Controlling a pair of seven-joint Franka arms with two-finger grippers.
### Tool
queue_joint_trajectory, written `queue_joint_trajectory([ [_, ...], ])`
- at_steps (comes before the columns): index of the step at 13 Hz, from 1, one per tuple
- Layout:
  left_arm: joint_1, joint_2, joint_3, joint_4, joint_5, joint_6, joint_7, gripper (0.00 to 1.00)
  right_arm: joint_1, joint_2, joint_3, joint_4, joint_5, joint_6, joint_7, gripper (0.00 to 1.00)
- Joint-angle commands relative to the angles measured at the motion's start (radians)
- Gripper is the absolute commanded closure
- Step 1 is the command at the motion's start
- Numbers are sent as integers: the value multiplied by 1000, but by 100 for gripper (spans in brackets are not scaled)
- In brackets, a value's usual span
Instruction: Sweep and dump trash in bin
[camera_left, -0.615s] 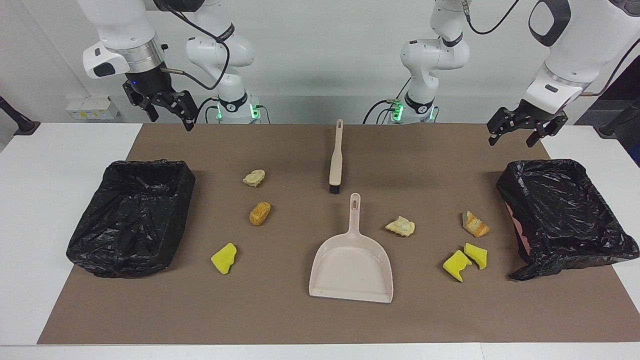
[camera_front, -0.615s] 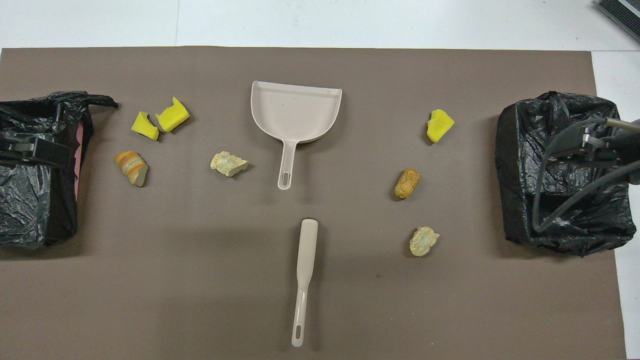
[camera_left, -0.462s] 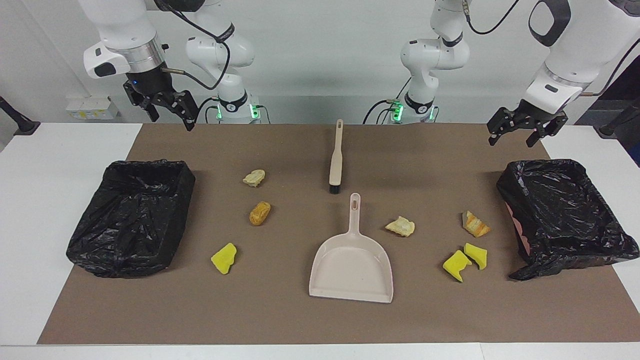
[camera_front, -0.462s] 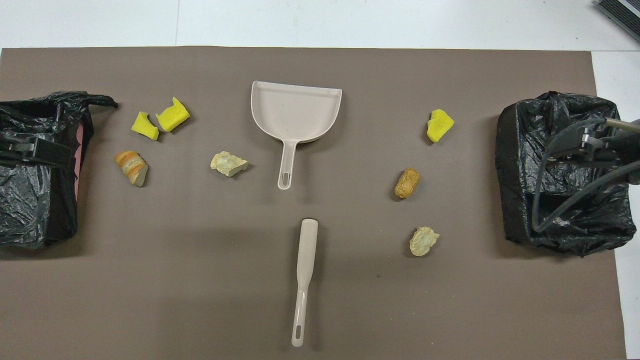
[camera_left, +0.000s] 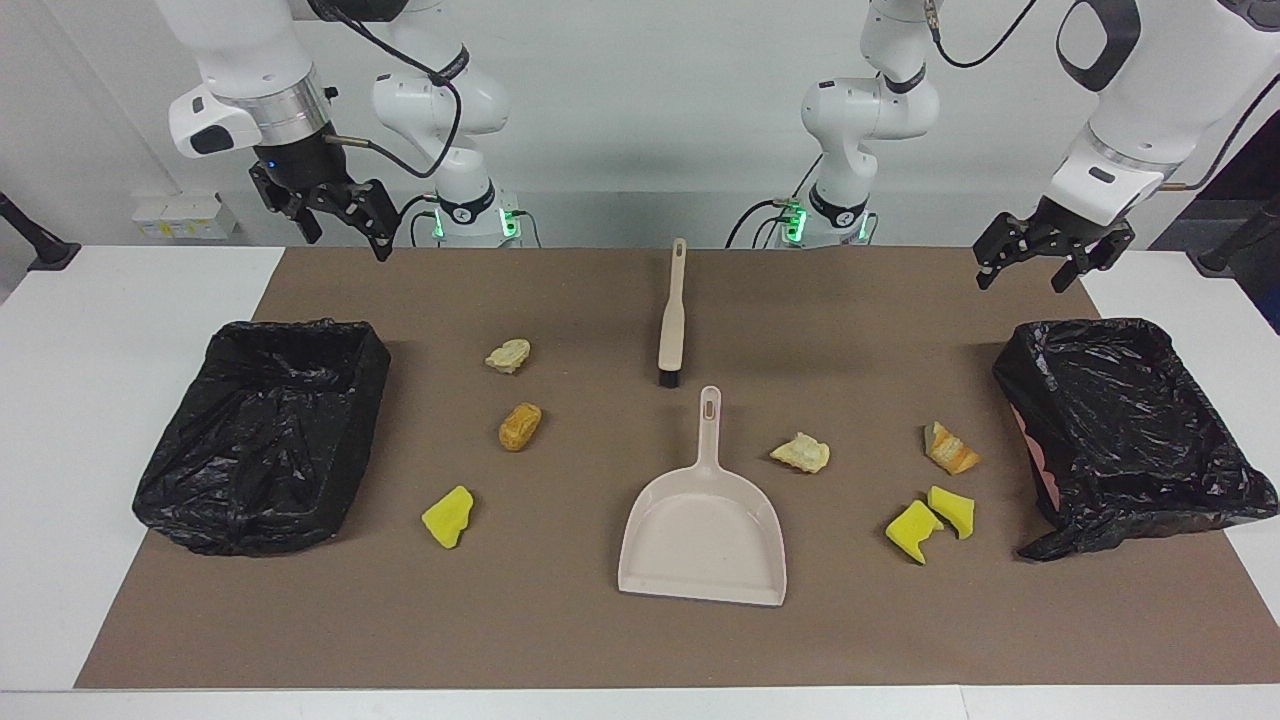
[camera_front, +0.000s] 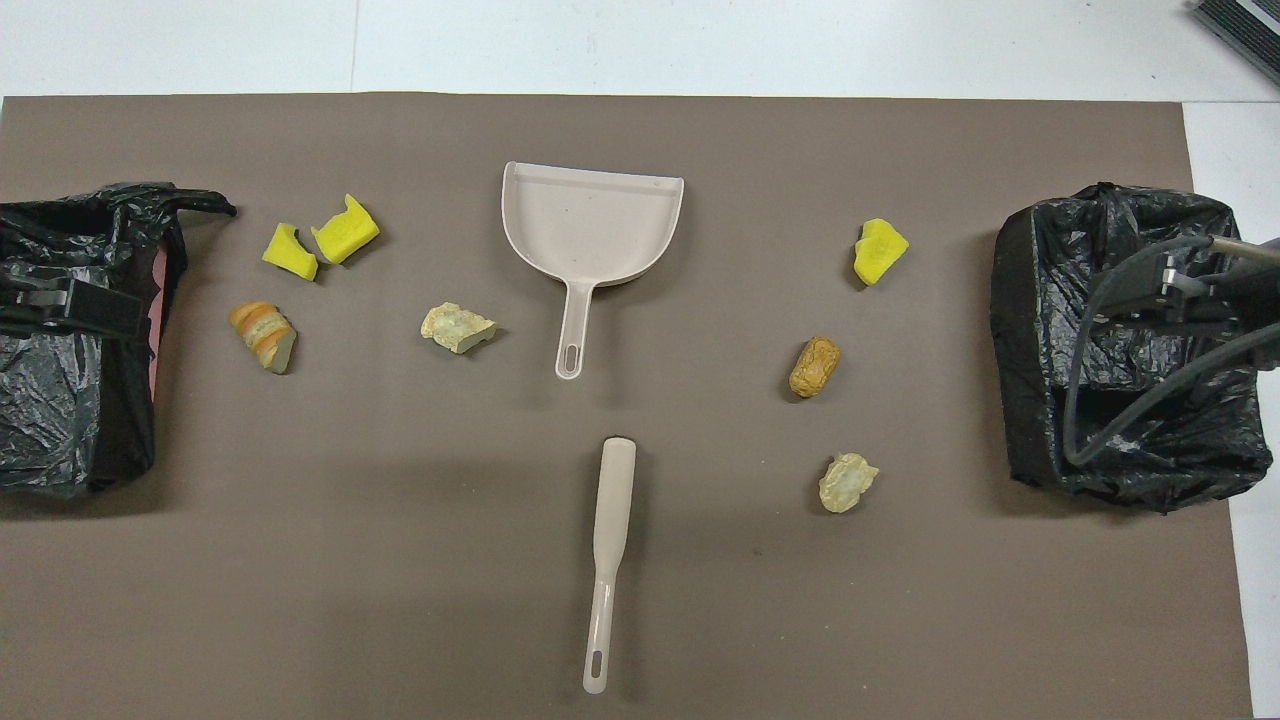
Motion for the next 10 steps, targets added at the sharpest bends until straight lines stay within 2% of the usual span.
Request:
queue_joint_trajectory([
  [1,-12,-27,7,-30,18,-2,2,0,-10,-24,-2,-25,20,-8,-33,0],
  [10,-12,-27,7,-33,18,3,1,0,-10,-24,-2,-25,19,-2,-35,0],
])
